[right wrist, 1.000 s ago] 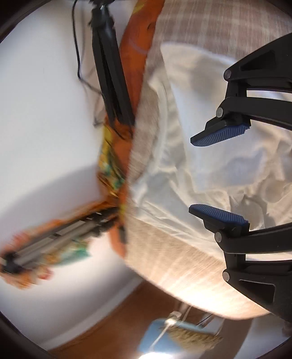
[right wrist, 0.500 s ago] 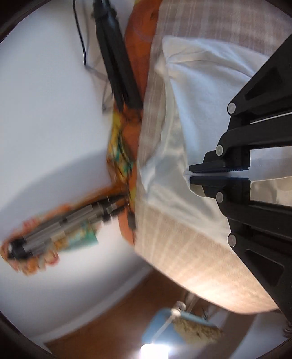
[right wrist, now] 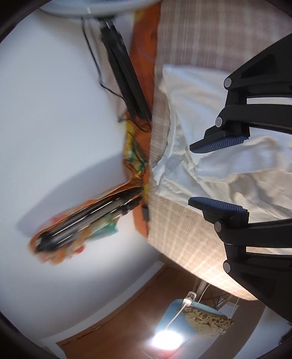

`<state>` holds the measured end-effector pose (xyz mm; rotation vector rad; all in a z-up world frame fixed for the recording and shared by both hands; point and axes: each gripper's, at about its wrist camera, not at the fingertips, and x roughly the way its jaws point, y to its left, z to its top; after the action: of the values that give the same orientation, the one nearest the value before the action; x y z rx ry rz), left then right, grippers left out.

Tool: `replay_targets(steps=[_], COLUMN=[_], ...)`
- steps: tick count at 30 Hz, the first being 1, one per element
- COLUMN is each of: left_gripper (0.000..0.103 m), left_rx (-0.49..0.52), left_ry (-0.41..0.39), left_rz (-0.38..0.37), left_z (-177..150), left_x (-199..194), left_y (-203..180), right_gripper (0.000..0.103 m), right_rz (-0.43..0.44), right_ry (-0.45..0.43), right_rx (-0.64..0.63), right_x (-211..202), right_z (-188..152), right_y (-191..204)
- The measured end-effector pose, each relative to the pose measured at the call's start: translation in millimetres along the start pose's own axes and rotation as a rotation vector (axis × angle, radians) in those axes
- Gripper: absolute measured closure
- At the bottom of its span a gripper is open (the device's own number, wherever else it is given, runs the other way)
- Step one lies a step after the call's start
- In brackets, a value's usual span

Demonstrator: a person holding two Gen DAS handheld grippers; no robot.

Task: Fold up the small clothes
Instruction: 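Close the left tool on the hem of the folded strip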

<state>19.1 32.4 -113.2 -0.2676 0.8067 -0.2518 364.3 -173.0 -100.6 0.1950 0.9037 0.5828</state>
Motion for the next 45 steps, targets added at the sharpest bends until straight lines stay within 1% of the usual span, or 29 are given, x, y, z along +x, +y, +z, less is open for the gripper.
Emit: replay_targets(steps=[1,2,4,5,7,9,11,13,16,17,21,23,25,27,30,32,34,35,38,39,40,41,42,43,44,45], left_gripper=[0.079,0.078,0.078,0.078,0.078,0.078,0.076,0.072,0.072,0.072,0.072,0.072,0.072,0.072,0.072,0.072,0.072,0.072,0.072,0.081,0.091,0.092,0.096,0.099,0.099,0.100], left_rx=[0.005,0.012,0.013,0.009,-0.001,0.004,0.004,-0.015,-0.034,-0.043,-0.089,-0.106,-0.116,-0.115,-0.148,-0.143,-0.142,-0.135,-0.121,-0.120,-0.115,-0.106,-0.095,-0.092,-0.096,-0.099], left_ry=[-0.001,-0.001,-0.002,0.007,0.032,0.071,0.102,0.133,0.176,0.194,0.250,0.270,0.289,0.304,0.314,0.314,0.324,0.317,0.324,0.333,0.340,0.338,0.334,0.333,0.329,0.322], left_rz=[0.003,0.005,0.013,0.012,0.007,-0.001,-0.005,-0.009,-0.012,-0.019,-0.040,-0.044,-0.058,-0.065,-0.082,-0.094,-0.115,-0.112,-0.128,-0.139,-0.136,-0.125,-0.122,-0.129,-0.138,-0.143], left_z=[0.4,0.4,-0.2,-0.5,-1.9,-3.6,-5.0,-8.3,-15.4,-19.1,-33.4,-40.3,-45.5,-48.4,-51.3,-52.1,-54.1,-54.0,-53.3,-53.4,-53.3,-52.9,-52.1,-51.2,-49.9,-48.4], left_x=[-2.6,-5.8,-12.3,-14.3,-16.5,-17.1,-15.2,-13.1,-10.6,-9.2,-5.4,-3.9,-2.8,-0.8,1.3,0.6,1.9,1.2,2.9,4.8,7.2,8.4,8.5,8.8,9.3,8.1], left_y=[1.3,2.9,8.2,12.1,18.8,26.2,32.4,41.0,51.6,54.9,64.9,67.4,67.8,67.0,69.8,68.1,66.1,64.2,59.4,57.5,55.5,52.7,50.4,48.7,47.0,46.2], right_gripper=[0.060,0.060,0.060,0.060,0.060,0.060,0.060,0.059,0.057,0.057,0.057,0.056,0.056,0.056,0.056,0.056,0.056,0.056,0.056,0.056,0.063,0.074,0.080,0.094,0.101,0.101], right_rz=[-0.012,-0.024,-0.043,-0.048,-0.061,-0.074,-0.086,-0.076,-0.082,-0.091,-0.099,-0.086,-0.062,-0.046,-0.046,-0.030,-0.016,-0.010,0.047,0.054,0.051,0.051,0.057,0.076,0.092,0.099], right_ry=[-0.012,-0.028,-0.042,-0.046,-0.042,-0.040,-0.041,-0.036,-0.015,0.004,0.093,0.141,0.185,0.218,0.267,0.289,0.287,0.290,0.296,0.292,0.290,0.297,0.302,0.309,0.318,0.320], right_rx=[0.000,0.003,0.019,0.024,0.016,0.002,0.009,0.032,0.044,0.053,0.098,0.136,0.176,0.201,0.184,0.175,0.161,0.151,0.175,0.170,0.154,0.145,0.148,0.163,0.181,0.193], right_x=[-13.1,-36.8,-64.1,-85.9,-115.4,-150.5,-178.1,-199.3,-218.5,-223.1,-221.0,-212.0,-200.6,-190.6,-176.1,-169.2,-166.9,-166.1,-161.4,-160.4,-159.1,-157.3,-155.2,-152.4,-149.5,-148.4], right_z=[-1.5,-7.5,-16.5,-27.2,-44.5,-71.5,-97.3,-126.5,-166.3,-186.6,-244.2,-269.5,-291.8,-305.0,-316.9,-319.8,-323.0,-322.8,-325.0,-326.1,-325.8,-325.9,-326.3,-327.1,-329.1,-330.5], right_y=[4.3,7.6,11.3,15.5,23.4,35.5,44.8,48.2,52.2,52.7,46.6,39.6,32.4,28.7,30.0,32.0,36.0,37.7,39.6,41.9,44.4,46.0,47.6,45.8,45.2,44.7])
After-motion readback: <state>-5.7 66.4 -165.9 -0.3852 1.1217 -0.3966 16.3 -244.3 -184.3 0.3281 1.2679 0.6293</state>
